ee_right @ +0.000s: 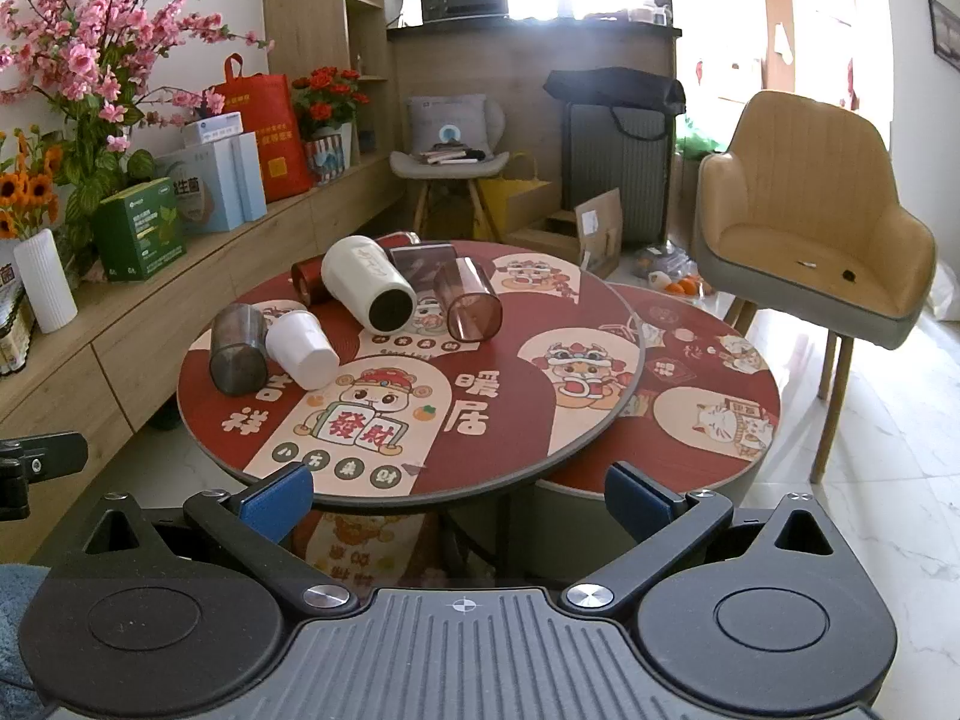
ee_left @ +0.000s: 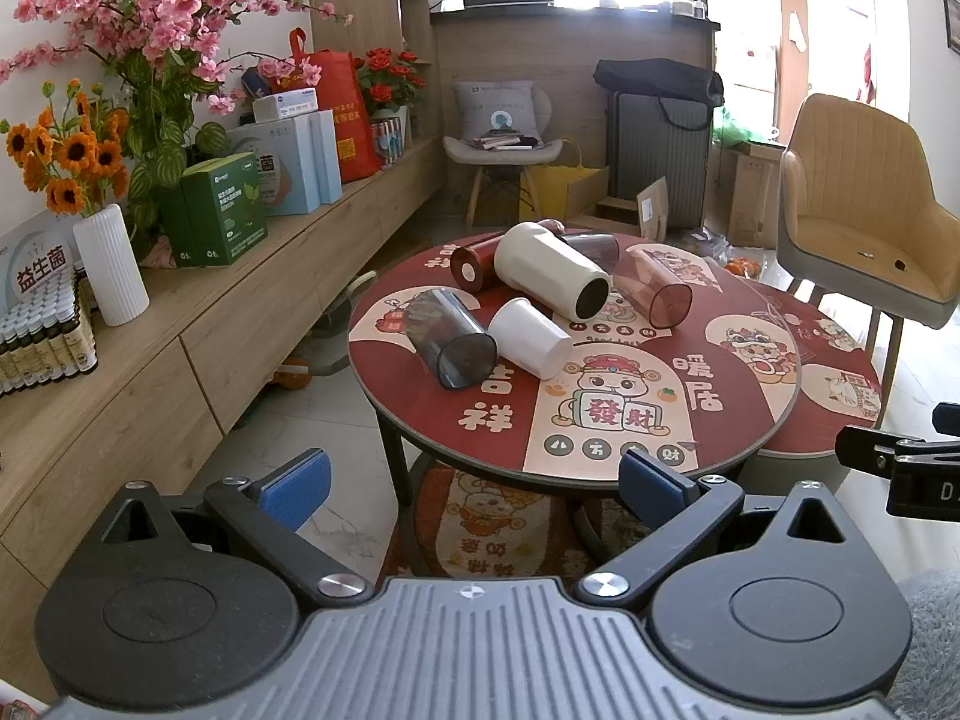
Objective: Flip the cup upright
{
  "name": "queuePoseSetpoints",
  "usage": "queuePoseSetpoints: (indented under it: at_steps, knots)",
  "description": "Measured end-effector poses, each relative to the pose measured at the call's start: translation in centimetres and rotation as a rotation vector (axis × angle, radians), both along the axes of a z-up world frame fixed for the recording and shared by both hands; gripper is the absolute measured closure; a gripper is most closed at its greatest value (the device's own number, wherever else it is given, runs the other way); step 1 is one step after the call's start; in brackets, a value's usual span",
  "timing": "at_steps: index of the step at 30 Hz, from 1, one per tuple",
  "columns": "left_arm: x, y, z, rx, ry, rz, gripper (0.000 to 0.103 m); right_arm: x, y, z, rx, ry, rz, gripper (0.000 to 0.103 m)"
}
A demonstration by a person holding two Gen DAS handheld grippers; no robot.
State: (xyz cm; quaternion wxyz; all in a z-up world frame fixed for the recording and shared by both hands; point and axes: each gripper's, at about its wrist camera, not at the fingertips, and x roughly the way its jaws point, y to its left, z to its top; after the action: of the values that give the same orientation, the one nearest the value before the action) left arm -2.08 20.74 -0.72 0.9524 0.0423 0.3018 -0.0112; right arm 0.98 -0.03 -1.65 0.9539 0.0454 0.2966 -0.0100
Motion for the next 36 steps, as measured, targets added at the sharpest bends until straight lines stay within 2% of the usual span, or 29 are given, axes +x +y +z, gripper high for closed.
queuePoseSetpoints:
  at_steps: [36]
  knots:
    - [0.04,0.33,-0.08,-0.015,0.005,0.015,0.0,0.18,-0.23,-0.27,0.002,0.008,-0.002,0.0]
